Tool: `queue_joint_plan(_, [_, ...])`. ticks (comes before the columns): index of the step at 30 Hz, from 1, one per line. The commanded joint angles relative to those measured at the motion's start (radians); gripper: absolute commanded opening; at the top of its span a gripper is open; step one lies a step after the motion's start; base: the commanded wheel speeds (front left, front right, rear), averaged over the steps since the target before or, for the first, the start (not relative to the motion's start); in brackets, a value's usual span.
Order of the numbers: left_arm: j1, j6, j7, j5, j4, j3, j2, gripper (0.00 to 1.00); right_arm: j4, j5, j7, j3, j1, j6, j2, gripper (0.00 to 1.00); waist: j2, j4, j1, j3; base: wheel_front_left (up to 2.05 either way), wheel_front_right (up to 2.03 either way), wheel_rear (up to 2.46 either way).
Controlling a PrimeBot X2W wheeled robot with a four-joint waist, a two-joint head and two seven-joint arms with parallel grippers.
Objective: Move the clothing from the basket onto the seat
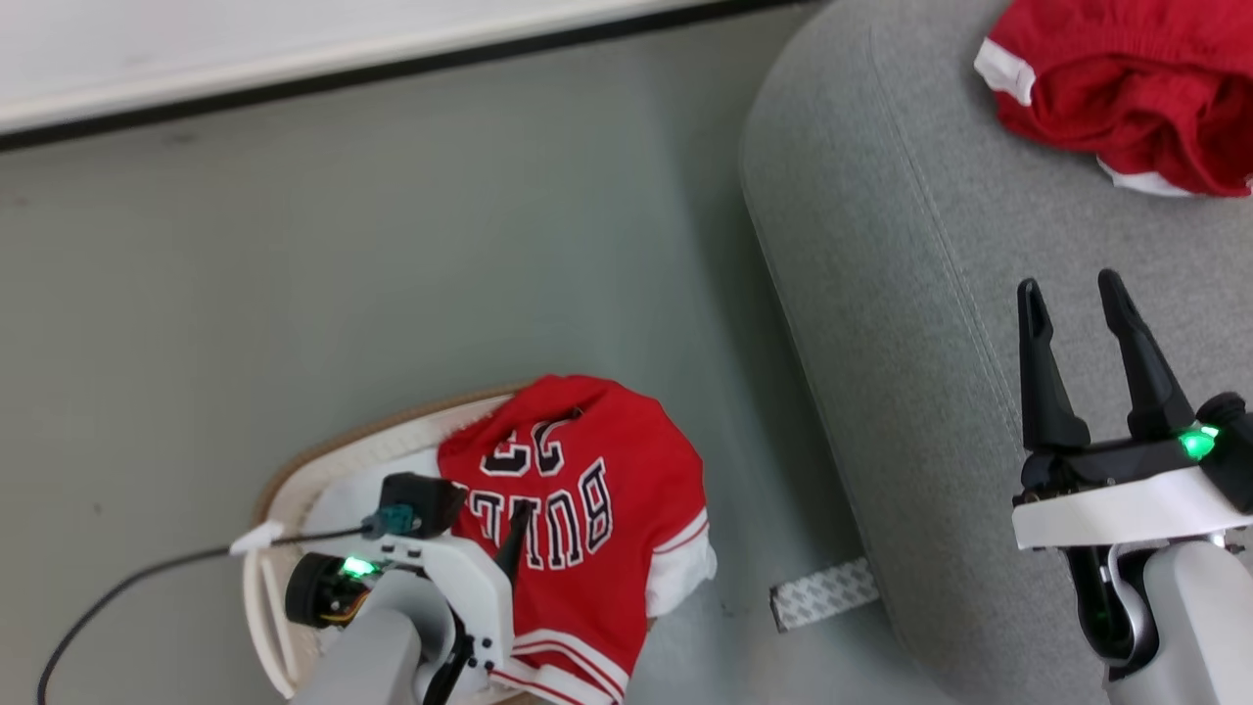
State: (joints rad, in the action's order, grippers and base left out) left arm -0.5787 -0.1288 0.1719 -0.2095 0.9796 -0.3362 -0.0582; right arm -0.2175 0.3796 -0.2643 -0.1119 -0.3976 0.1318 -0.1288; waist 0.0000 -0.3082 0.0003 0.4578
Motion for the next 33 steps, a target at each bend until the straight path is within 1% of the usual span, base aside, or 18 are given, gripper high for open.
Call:
queue_joint_plan(1, [-0.022,-0.002,-0.015,-0.022,0.022,-0.012,-0.010,1.00,0.007,0.007,0.000,0.003,-0.020,-0.002,0.001,1.00,0.0000,-0.032,-0.0003,0.056,0.00,0.00,0.00])
queue_joint_plan(5, [-0.079,-0.002,-0.095,-0.110,0.104,-0.074,-0.028,1.00,0.017,0.011,0.000,-0.003,-0.047,-0.002,0.018,1.00,0.0000,-0.059,-0.0003,0.121,0.00,0.00,0.00])
queue_joint_plan(9, [-0.126,-0.001,-0.193,-0.179,0.146,-0.137,-0.058,1.00,0.026,0.016,0.000,-0.002,-0.067,-0.002,0.029,1.00,0.0000,-0.086,-0.0003,0.183,0.00,0.00,0.00])
queue_joint_plan(13, [-0.173,-0.001,-0.251,-0.240,0.166,-0.176,-0.097,1.00,0.032,0.023,0.000,-0.011,-0.088,-0.002,0.044,1.00,0.0000,-0.115,-0.0003,0.238,0.00,0.00,0.00])
queue_joint_plan(16, [-0.212,-0.001,-0.268,-0.278,0.166,-0.203,-0.125,1.00,0.037,0.029,0.000,-0.017,-0.101,-0.002,0.055,1.00,0.0000,-0.138,-0.0003,0.276,0.00,0.00,0.00])
queue_joint_plan(21, [-0.263,-0.001,-0.290,-0.305,0.183,-0.250,-0.159,1.00,0.032,0.042,0.000,-0.032,-0.112,-0.002,0.068,1.00,0.0000,-0.171,-0.0003,0.330,0.00,0.00,0.00])
queue_joint_plan(26, [-0.303,-0.001,-0.304,-0.322,0.216,-0.286,-0.184,1.00,0.031,0.058,0.000,-0.050,-0.122,-0.002,0.077,1.00,0.0000,-0.197,-0.0003,0.374,0.00,0.00,0.00])
queue_joint_plan(28, [-0.313,-0.001,-0.300,-0.332,0.225,-0.297,-0.181,1.00,0.032,0.064,0.000,-0.054,-0.124,-0.002,0.079,1.00,0.0000,-0.201,-0.0003,0.385,0.00,0.00,0.00])
queue_joint_plan(29, [-0.318,-0.001,-0.299,-0.338,0.229,-0.302,-0.180,0.77,0.033,0.065,0.000,-0.054,-0.125,-0.002,0.078,1.00,0.0000,-0.201,-0.0003,0.388,0.00,0.00,0.00])
queue_joint_plan(30, [-0.321,-0.001,-0.301,-0.340,0.231,-0.307,-0.179,0.47,0.034,0.067,0.000,-0.055,-0.125,-0.002,0.079,1.00,0.0000,-0.200,-0.0003,0.391,0.00,0.00,0.00])
queue_joint_plan(31, [-0.323,-0.001,-0.299,-0.344,0.233,-0.312,-0.177,0.07,0.034,0.073,0.000,-0.057,-0.125,-0.002,0.079,1.00,0.0000,-0.200,-0.0003,0.393,0.00,0.00,0.00])
queue_joint_plan(32, [-0.326,-0.001,-0.295,-0.350,0.233,-0.317,-0.177,0.00,0.034,0.078,0.000,-0.058,-0.126,-0.002,0.079,1.00,0.0000,-0.199,-0.0003,0.394,0.00,0.00,0.00])
queue_joint_plan(33, [-0.328,-0.001,-0.293,-0.352,0.234,-0.322,-0.177,0.00,0.033,0.081,0.000,-0.060,-0.126,-0.002,0.079,1.00,0.0000,-0.199,-0.0003,0.394,0.00,0.00,0.00])
